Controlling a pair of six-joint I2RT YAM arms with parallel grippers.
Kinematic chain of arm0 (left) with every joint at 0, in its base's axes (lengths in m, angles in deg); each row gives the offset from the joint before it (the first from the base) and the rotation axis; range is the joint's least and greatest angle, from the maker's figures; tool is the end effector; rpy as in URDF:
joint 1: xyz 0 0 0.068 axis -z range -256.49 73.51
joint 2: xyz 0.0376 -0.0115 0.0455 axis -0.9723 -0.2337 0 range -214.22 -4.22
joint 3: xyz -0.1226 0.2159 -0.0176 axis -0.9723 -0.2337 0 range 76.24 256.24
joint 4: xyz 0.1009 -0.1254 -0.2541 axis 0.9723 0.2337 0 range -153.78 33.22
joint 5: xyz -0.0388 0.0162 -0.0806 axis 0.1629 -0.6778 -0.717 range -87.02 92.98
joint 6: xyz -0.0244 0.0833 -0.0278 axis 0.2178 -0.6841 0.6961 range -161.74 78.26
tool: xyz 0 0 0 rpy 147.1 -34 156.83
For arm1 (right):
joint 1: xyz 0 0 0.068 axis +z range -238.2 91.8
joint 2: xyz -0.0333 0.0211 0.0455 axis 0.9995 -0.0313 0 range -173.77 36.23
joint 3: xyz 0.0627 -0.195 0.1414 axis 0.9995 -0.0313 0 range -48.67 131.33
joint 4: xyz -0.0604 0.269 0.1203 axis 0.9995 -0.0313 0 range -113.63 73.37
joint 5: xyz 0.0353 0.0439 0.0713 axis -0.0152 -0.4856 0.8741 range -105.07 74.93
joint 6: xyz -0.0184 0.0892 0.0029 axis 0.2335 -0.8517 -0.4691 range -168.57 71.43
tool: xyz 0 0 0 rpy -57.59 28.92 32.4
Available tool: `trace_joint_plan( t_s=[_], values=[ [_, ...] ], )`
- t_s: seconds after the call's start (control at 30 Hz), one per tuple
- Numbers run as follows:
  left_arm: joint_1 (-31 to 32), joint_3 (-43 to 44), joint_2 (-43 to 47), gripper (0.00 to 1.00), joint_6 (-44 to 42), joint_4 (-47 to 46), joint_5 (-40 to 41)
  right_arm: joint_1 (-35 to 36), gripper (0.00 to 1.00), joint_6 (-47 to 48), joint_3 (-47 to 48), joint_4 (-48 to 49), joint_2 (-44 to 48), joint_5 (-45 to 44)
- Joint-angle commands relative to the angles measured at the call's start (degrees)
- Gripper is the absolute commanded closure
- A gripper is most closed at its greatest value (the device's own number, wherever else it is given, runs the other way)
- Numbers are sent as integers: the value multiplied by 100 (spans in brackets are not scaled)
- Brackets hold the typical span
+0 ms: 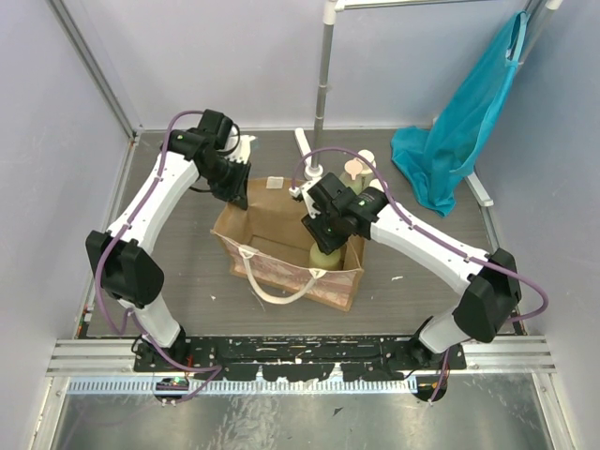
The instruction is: Place the personal care products into the canvas bag
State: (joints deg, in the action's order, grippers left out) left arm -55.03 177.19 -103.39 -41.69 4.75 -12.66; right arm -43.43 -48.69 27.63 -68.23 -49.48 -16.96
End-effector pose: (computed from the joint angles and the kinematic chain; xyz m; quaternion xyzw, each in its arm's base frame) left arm 0.3669 -0.1679 0.2783 0.2072 0.9484 -0.1681 0.1711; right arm 0.2646 0.2588 0.2283 -0.3640 0.8970 0.0808 0.2374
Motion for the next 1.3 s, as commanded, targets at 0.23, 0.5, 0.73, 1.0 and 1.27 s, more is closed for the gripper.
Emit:
trace_joint_plan(
  t_s=[0.23,0.5,0.73,1.0,1.27],
  values=[
    [-148,142,-62,100,-93,78,22,-21,83,17,200,-61,-22,-155],
    [-174,132,-45,100,-111,64,22,-20,21,-114,797,-119,53,34],
    [-185,69,26,100,-111,57,39,-28,4,-155,1109,192,150,-75],
    [-218,-56,121,100,-103,-37,67,-385,0,-443,1071,1155,882,-317],
    [-234,-120,162,100,-109,-63,62,-1589,0,-926,1324,1645,1031,-761]
  ],
)
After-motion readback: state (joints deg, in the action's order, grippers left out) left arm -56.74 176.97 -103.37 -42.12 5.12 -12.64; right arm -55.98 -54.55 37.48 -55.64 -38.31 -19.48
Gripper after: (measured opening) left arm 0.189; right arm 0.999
